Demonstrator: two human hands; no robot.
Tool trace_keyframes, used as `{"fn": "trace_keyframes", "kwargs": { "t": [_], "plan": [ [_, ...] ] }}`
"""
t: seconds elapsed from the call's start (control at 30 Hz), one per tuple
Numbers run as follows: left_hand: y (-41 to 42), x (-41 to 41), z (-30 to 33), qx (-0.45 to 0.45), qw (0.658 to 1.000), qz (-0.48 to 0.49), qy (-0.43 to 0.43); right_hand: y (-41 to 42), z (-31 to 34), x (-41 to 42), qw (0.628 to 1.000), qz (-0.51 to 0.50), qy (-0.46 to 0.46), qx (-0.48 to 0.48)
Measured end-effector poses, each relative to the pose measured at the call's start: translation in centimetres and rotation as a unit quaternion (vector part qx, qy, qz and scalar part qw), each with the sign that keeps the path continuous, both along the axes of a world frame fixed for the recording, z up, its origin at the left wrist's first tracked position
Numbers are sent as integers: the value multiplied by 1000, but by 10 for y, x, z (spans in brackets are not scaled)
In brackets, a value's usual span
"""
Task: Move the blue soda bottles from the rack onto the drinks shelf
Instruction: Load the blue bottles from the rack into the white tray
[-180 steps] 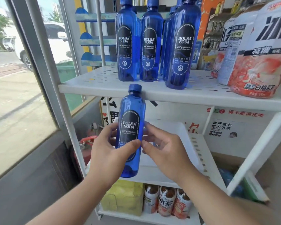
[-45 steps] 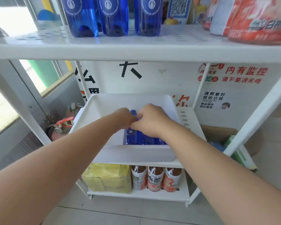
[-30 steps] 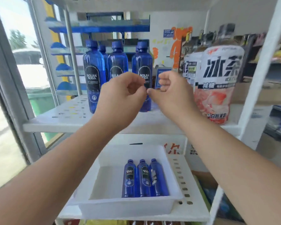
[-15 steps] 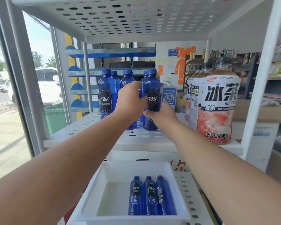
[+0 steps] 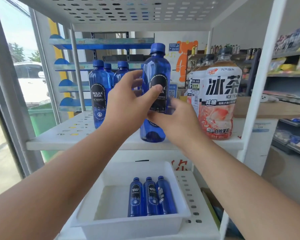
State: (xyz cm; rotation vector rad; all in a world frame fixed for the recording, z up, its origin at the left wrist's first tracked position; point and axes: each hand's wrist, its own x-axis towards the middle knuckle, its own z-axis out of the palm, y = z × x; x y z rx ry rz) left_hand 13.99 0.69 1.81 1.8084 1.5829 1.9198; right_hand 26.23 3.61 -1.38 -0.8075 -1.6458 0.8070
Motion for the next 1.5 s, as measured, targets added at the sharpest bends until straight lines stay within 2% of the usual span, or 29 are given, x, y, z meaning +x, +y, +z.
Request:
{"fn": "trace_keyframes", "kwargs": {
  "t": [0.1, 0.23, 0.37, 0.5, 0.63, 0.87, 1.1, 1.2, 1.27, 1.4, 1.43, 1.5],
  "plan": [
    [-33, -3, -16, 7, 1000, -9, -14, -32, -16, 1, 1000, 7, -12, 13],
    [-78, -14, -59, -13, 998, -17, -54, -69, -54, 0, 997, 72, -20, -2],
    [-105, -29, -117, -52, 992, -16, -109, -92, -99, -8, 988, 125, -65, -65],
    [-110, -34, -164, -124, 980, -3, -153, -96, -140, -21, 975, 131, -118, -136],
    [-87, -48, -189, -210, 962, 2, -173, -74, -168, -40, 961, 99, -171, -194],
    [5, -80, -193, -330, 916, 10, -229, 9, -180, -77, 947, 58, -157, -273],
    [77, -105, -225, -440, 865, 21, -239, 69, -208, -108, 912, 54, -178, -367],
    [89, -106, -248, -496, 833, -5, -246, 82, -229, -115, 891, 67, -211, -398],
    [93, -107, -263, -520, 819, -20, -242, 85, -240, -119, 880, 76, -234, -405],
    [100, -111, -276, -512, 815, -26, -269, 94, -246, -127, 874, 56, -305, -374],
    [99, -112, -277, -518, 818, -16, -251, 93, -244, -129, 868, 51, -335, -362],
    [97, -115, -283, -554, 818, 19, -156, 93, -245, -133, 850, 42, -401, -339]
  ]
}}
